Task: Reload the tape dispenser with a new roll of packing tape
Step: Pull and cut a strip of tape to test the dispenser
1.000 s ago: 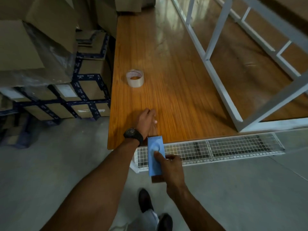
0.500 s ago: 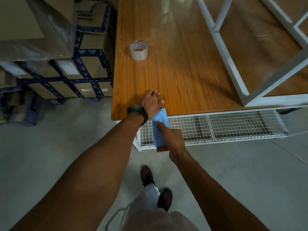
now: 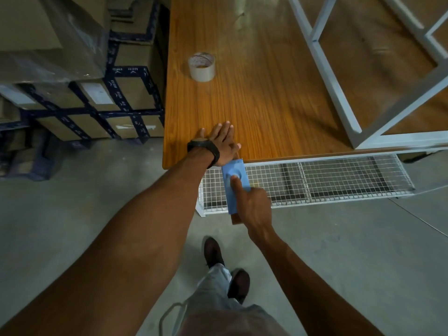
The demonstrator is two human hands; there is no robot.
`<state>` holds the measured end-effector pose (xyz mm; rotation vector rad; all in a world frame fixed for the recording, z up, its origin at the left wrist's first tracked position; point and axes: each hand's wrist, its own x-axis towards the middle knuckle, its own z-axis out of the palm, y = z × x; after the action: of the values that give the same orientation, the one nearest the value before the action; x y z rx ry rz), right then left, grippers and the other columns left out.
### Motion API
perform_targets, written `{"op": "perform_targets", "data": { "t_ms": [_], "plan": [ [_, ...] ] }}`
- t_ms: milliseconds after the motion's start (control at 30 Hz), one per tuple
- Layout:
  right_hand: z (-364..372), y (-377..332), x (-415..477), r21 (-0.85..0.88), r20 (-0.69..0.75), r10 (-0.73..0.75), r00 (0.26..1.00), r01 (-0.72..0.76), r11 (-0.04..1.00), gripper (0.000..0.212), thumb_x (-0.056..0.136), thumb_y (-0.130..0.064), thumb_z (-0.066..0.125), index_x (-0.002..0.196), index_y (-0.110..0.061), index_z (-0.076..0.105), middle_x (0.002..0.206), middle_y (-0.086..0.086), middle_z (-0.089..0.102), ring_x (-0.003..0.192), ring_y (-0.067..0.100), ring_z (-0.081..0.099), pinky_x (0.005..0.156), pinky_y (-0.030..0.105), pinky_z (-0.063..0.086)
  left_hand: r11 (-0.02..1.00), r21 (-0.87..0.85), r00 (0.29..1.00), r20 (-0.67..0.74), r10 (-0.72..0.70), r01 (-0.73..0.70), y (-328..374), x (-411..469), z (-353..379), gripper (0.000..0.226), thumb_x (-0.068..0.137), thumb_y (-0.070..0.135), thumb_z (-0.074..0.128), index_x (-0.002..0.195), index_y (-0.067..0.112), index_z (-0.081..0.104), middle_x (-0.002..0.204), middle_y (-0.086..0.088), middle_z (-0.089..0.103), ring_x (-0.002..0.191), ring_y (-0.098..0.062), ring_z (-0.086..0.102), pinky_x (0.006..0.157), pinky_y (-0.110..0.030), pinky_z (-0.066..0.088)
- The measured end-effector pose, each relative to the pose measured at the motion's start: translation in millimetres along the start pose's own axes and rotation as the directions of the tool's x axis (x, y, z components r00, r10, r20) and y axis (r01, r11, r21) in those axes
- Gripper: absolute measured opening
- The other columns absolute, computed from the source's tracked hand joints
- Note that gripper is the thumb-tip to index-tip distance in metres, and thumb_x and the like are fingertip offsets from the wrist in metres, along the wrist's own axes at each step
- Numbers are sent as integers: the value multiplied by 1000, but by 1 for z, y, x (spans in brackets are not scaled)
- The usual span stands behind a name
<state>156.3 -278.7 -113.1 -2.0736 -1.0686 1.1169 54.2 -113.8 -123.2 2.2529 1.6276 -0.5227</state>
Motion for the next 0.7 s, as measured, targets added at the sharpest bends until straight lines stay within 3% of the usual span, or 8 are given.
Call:
{"op": "perform_targets", "data": {
  "t_ms": [133,267,400,567,700],
  "plan": [
    [-2,9,-10,-16,-14,43,999,-43,999,71,82,-79,45,62,-11,57,59,3,63,52,14,61,51,27,47,999,10,996,-75,-39,40,4,2,7,71,102,59,5,158,22,-17,166,4,-25,154,-22,-19,122,-61,-5],
    [5,14,-1,20,-24,102,994,-101,995,80,73,-84,47,78,-6,66,77,9,70,70,24,69,67,40,60,998,-14,984,-162,-69,68,10,6,14,73,102,60,7,159,20,-14,167,2,-21,154,-24,-19,122,-62,-5],
    [6,9,4,60,57,193,980,-196,979,75,64,-73,55,98,-7,64,96,10,68,84,29,67,79,49,59,998,-33,975,-214,-63,58,9,6,18,74,101,62,8,160,20,-10,169,2,-17,154,-25,-16,121,-63,-4],
    [-2,3,19,42,111,196,974,-202,978,69,75,-64,53,105,-3,64,105,14,68,96,32,65,87,46,52,997,-21,969,-236,-73,70,12,15,10,76,101,62,9,161,16,0,170,-1,-12,155,-25,-13,121,-62,-4],
    [-6,-1,29,-81,145,94,985,-83,993,65,89,-63,45,103,-3,66,94,15,64,90,32,64,78,39,48,998,-48,963,-264,-60,49,13,19,10,76,101,63,7,161,17,0,169,-2,-13,155,-24,-13,122,-60,-5]
  ]
}}
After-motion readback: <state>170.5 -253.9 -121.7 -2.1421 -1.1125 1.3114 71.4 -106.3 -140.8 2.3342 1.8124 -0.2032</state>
